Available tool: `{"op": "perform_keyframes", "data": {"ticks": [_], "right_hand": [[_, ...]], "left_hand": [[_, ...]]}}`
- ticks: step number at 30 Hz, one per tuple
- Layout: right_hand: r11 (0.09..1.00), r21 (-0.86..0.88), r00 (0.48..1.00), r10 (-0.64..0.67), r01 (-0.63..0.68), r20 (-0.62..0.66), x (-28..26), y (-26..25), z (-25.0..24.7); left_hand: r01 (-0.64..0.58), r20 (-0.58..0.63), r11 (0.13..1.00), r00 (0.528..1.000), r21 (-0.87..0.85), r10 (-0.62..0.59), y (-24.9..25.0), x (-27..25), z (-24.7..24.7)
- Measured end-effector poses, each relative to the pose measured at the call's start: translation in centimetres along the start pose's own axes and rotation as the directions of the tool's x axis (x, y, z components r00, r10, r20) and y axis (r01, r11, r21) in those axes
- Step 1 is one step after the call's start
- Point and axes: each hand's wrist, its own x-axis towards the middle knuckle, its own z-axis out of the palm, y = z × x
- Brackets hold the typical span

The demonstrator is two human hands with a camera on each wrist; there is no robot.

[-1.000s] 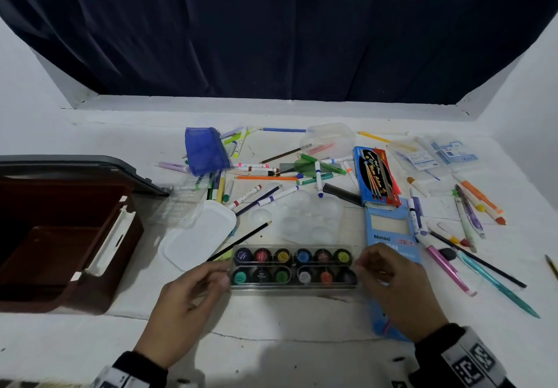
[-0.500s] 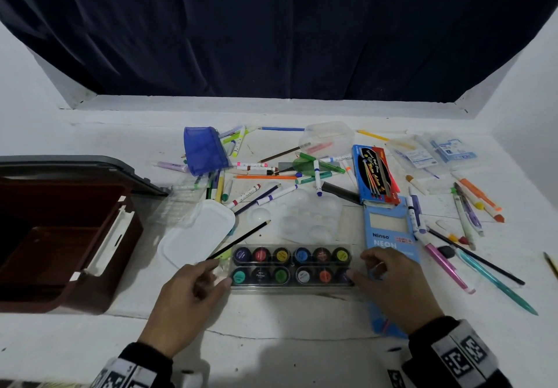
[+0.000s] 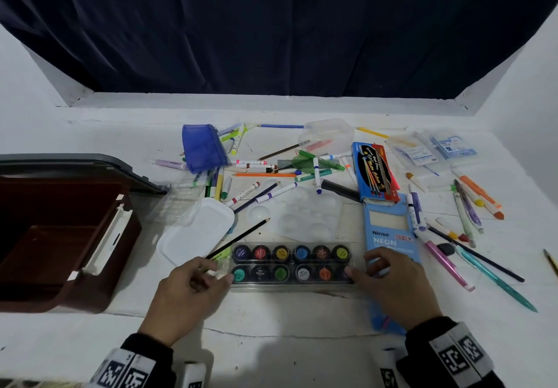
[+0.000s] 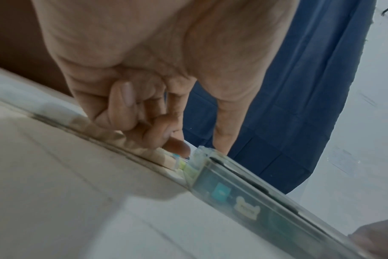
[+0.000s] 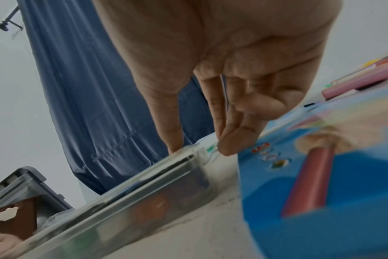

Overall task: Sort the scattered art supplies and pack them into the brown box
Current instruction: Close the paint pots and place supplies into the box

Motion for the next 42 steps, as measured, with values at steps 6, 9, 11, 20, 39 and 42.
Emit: {"op": "perform_keyframes", "data": {"ticks": [6,9,11,20,39,42], "right_hand": [[1.000,0.028,0.999,0.010,-0.009,-0.032,-0.1,0.1,0.1],[0.999,0.036,1.000,0.002,-0.001,-0.020,-0.1,0.2,0.1],[0.999,0.038,1.000,-0.002,0.003,-0.020,-0.1,0.0,0.2],[0.997,0.083,0.996,0.003,0.005,-0.093,-1.3,-0.5,1.0],[0.915,-0.214,0.940,-0.329,0.341,0.092,-1.1,-4.4,1.5],[0.800,-0.298,0.835,-0.406,0.521,0.371,0.2,-6.1,1.4]], "left_hand": [[-0.111,-0.026,0.994,0.994,0.012,0.111,-0.6,-0.4,0.5],[-0.182,-0.034,0.975,0.982,0.125,0.187,-0.4,-0.2,0.4],[-0.232,-0.011,0.960,0.972,0.154,0.236,-0.4,0.1,0.2],[-0.221,0.044,0.961,0.975,0.165,0.217,0.2,1.0,-0.6],[-0.360,0.131,0.918,0.931,0.169,0.341,-0.7,1.5,-0.7],[-0.382,0.134,0.901,0.923,0.205,0.361,-0.8,1.4,-0.7]]}}
